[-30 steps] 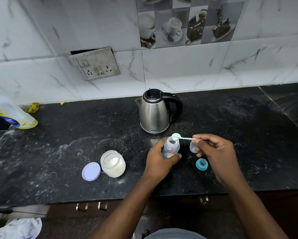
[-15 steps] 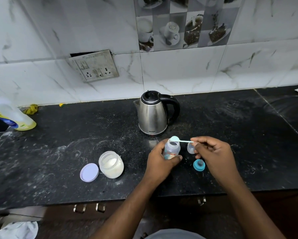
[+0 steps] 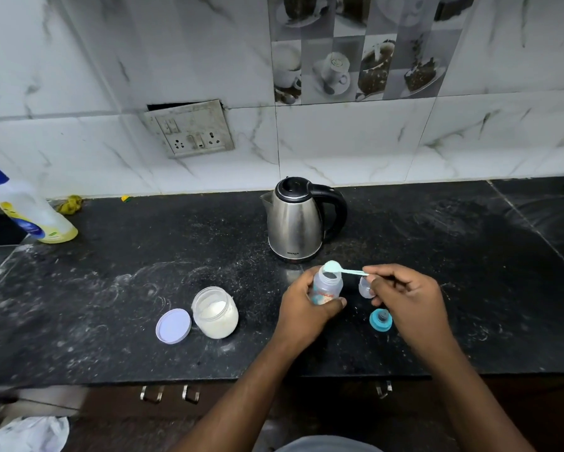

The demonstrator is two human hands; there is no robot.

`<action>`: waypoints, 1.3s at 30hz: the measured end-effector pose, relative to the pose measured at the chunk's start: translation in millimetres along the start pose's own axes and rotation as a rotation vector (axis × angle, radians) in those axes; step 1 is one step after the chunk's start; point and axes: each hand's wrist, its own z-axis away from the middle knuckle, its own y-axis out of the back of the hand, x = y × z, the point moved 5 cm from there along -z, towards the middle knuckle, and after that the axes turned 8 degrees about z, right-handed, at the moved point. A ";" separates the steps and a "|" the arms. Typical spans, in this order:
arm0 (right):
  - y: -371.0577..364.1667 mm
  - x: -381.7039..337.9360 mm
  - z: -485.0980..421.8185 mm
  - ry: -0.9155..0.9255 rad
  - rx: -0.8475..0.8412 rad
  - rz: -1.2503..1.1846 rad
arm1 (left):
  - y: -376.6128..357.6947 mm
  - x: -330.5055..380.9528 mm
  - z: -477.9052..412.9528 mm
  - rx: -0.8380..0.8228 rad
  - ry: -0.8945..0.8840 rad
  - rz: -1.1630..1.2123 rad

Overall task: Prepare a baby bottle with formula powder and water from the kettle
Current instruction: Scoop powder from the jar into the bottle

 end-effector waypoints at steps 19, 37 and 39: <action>-10.5 -5.1 0.6 0.026 -0.042 0.153 | 9.2 -5.8 -6.9 -0.004 0.004 0.020; 5.0 12.9 -8.4 -0.240 0.131 -0.498 | 19.7 -61.0 -20.6 -0.029 0.047 -0.191; 5.2 18.7 -7.3 -0.255 0.139 -0.495 | 17.3 -70.7 -17.4 -0.049 0.062 -0.274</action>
